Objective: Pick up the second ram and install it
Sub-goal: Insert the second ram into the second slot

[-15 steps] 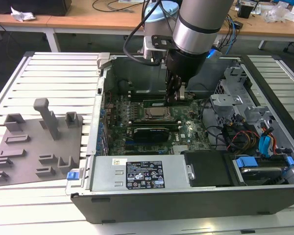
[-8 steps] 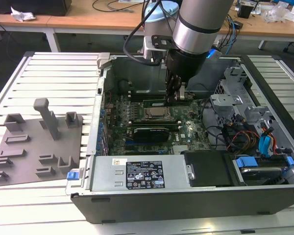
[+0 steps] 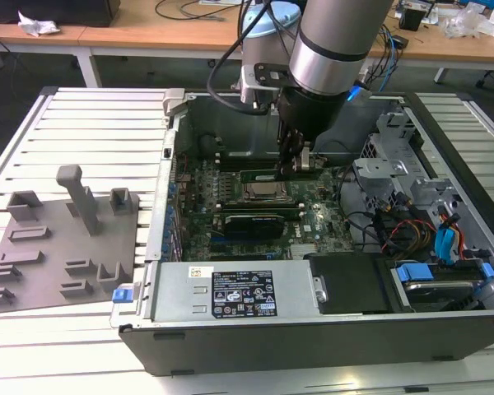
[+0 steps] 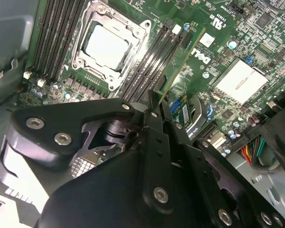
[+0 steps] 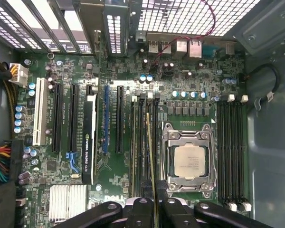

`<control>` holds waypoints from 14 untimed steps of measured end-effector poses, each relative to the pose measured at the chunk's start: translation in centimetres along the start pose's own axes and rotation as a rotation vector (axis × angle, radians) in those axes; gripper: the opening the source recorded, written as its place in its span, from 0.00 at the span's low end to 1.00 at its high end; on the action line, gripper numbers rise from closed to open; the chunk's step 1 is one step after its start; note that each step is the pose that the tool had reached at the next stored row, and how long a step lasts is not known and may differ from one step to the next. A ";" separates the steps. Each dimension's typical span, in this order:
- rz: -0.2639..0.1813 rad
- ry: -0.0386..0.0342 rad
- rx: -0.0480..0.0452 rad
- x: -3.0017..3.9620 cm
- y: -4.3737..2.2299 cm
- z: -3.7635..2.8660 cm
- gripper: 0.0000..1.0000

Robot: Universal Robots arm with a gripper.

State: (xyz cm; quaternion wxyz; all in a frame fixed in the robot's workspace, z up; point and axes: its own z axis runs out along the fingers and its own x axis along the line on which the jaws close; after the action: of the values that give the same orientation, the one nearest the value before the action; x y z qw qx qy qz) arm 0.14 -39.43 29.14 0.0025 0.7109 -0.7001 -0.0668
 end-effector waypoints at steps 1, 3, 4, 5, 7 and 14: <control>0.000 0.0001 0.0000 0.01 -0.01 0.08 0.14; 0.000 0.0000 0.0000 0.02 -0.02 0.20 0.14; 0.000 0.0001 0.0000 0.03 -0.03 0.29 0.14; 0.000 0.0000 0.0001 0.04 -0.04 0.39 0.14; 0.000 0.0000 0.0000 0.05 -0.06 0.56 0.14; 0.000 0.0001 0.0000 0.09 -0.10 1.00 0.14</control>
State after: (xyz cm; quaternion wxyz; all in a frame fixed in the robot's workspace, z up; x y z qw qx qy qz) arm 0.14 -39.43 28.14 0.0025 0.7109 -0.7001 -0.0668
